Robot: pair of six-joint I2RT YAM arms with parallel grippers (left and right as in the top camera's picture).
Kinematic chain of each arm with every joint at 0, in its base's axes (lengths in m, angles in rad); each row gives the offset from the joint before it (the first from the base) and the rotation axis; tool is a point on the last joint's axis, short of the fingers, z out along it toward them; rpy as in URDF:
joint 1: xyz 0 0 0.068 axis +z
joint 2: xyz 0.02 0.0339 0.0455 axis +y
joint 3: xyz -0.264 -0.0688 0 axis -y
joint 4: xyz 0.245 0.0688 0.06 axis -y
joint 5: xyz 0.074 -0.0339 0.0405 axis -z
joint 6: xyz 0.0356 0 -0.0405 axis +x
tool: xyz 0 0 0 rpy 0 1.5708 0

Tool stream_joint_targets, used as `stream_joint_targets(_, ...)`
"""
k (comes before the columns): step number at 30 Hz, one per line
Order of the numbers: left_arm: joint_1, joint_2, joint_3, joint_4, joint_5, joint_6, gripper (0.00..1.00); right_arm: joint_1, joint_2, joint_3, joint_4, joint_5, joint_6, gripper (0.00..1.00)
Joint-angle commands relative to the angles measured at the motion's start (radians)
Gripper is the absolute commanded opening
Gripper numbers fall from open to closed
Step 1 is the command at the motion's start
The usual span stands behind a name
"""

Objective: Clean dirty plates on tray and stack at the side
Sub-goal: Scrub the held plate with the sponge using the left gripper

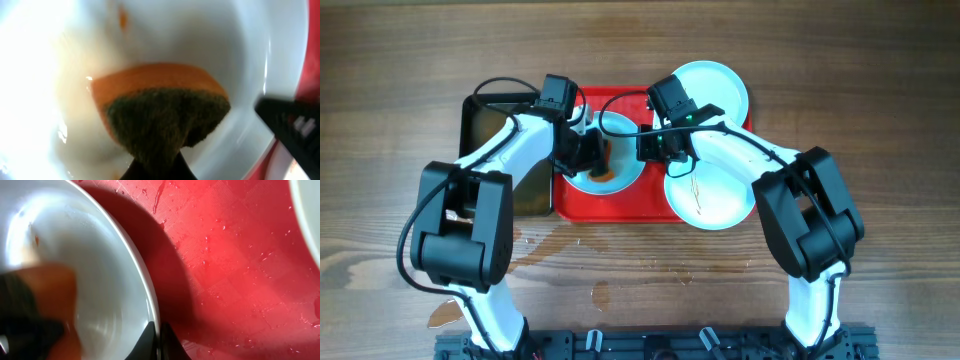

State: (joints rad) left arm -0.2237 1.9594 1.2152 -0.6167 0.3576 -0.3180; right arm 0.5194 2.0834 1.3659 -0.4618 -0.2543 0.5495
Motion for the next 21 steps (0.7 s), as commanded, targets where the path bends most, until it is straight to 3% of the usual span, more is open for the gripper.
stream_joint_targets(1, -0.003, 0.035, -0.005, 0.104, -0.244, -0.009, 0.04, 0.004, 0.032, 0.013, -0.001, -0.010, -0.004, 0.04)
stream_joint_targets(4, -0.003, 0.042, -0.004, 0.138, -0.393, -0.044, 0.04, 0.004, 0.032, 0.013, -0.002, -0.010, -0.004, 0.04)
stream_joint_targets(6, -0.003, 0.042, -0.004, 0.124, -0.414, -0.095, 0.04, 0.004, 0.032, 0.013, -0.002, -0.010, -0.004, 0.04)
stream_joint_targets(11, -0.003, 0.034, -0.004, -0.034, -0.208, -0.132, 0.04, 0.004, 0.032, 0.013, -0.002, -0.010, -0.004, 0.05)
stream_joint_targets(13, -0.003, 0.034, -0.004, -0.139, 0.019, -0.093, 0.04, 0.004, 0.032, 0.013, -0.002, -0.010, -0.004, 0.04)
stream_joint_targets(15, -0.006, 0.034, -0.004, -0.177, 0.154, -0.052, 0.04, 0.004, 0.032, 0.013, -0.001, -0.010, -0.004, 0.04)
stream_joint_targets(18, -0.035, 0.034, -0.004, -0.121, 0.163, -0.048, 0.04, 0.004, 0.032, 0.013, 0.002, -0.010, -0.003, 0.04)
stream_joint_targets(21, -0.070, 0.037, -0.004, -0.013, 0.006, -0.054, 0.04, 0.004, 0.032, 0.013, 0.000, -0.010, -0.003, 0.04)
